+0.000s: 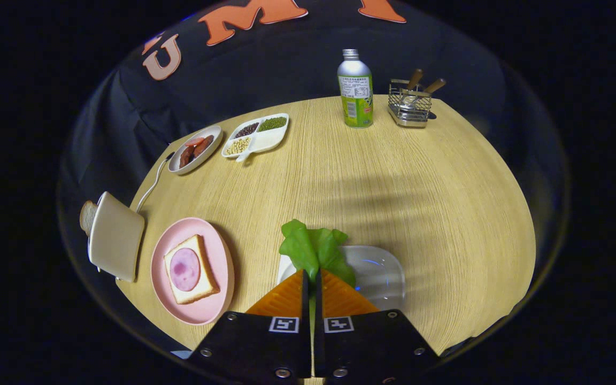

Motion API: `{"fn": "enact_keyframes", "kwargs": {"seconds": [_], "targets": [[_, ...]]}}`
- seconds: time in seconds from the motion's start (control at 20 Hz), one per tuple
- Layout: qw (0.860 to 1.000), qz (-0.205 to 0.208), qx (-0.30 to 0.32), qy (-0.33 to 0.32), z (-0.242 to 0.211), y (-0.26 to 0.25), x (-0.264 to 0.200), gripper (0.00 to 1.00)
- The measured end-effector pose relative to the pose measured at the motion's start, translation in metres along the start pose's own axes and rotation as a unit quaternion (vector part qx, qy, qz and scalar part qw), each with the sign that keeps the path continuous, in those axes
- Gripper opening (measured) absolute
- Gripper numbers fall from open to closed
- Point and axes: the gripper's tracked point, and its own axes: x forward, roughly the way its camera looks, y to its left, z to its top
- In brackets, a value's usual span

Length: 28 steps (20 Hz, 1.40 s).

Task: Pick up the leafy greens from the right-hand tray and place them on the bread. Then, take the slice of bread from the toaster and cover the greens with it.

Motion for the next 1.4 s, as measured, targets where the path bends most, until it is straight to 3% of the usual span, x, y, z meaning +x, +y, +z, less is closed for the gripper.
{"fn": "enact_keyframes", "kwargs": {"seconds": [0.65,1.4], "targets": [[0.995,0.067,-0.059,-0.033,0.023,0.109,-0.03,0.03],[0.985,0.107,-0.134,0.02,-0.019,0.197,0.018,0.03]]}}
